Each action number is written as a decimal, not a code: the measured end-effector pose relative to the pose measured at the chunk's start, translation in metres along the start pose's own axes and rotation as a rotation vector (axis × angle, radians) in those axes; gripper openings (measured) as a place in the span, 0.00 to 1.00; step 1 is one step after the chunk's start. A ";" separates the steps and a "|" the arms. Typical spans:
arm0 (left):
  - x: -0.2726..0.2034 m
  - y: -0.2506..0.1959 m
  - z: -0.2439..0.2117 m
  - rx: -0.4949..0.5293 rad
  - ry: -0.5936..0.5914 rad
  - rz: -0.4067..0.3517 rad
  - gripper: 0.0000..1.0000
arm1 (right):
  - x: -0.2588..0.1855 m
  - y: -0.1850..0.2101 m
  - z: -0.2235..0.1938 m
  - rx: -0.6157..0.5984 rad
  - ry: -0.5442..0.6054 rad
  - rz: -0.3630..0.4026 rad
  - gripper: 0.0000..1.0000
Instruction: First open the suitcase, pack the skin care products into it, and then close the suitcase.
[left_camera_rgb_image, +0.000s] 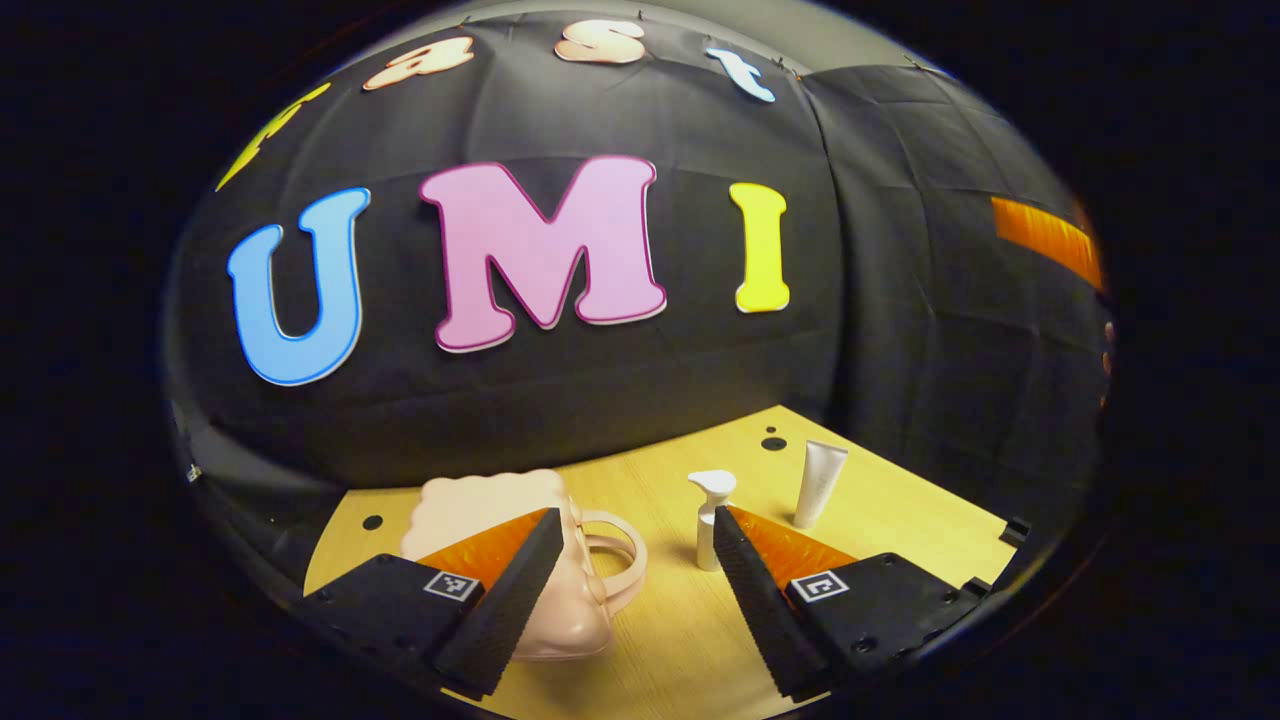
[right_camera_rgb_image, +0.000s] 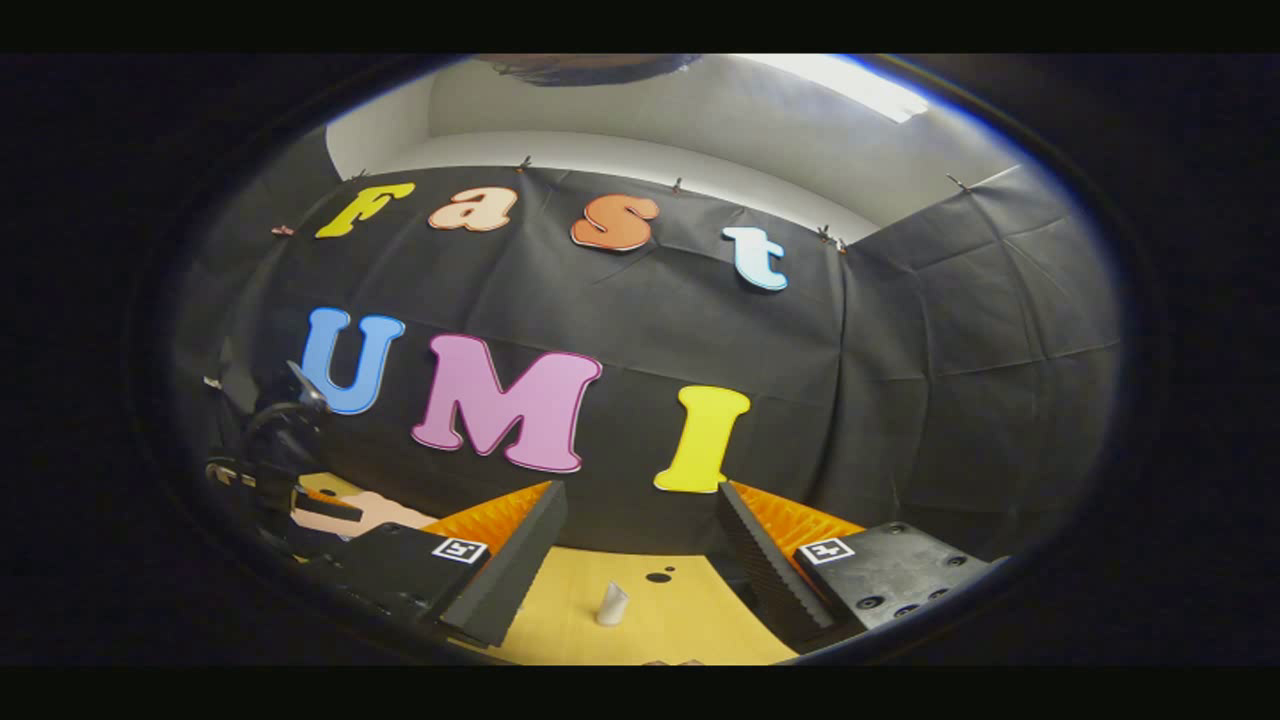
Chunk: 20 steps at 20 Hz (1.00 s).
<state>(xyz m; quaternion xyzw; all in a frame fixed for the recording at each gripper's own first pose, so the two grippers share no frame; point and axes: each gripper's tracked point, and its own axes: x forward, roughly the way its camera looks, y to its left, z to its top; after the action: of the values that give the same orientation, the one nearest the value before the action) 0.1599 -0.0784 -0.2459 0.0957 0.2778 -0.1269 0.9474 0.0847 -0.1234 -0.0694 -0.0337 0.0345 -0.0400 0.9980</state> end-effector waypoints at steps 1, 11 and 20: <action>0.018 -0.005 -0.011 0.014 0.038 -0.016 0.96 | 0.007 -0.008 -0.010 0.006 0.014 -0.004 0.96; 0.134 -0.012 -0.101 0.164 0.371 -0.117 0.97 | 0.047 -0.045 -0.083 0.013 0.135 -0.014 0.97; 0.167 0.001 -0.139 0.247 0.527 -0.032 0.62 | 0.057 -0.051 -0.109 0.040 0.179 -0.003 0.97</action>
<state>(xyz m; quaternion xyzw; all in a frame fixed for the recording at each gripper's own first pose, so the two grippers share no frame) 0.2264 -0.0736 -0.4534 0.2356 0.4981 -0.1455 0.8217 0.1298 -0.1860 -0.1784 -0.0103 0.1229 -0.0448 0.9914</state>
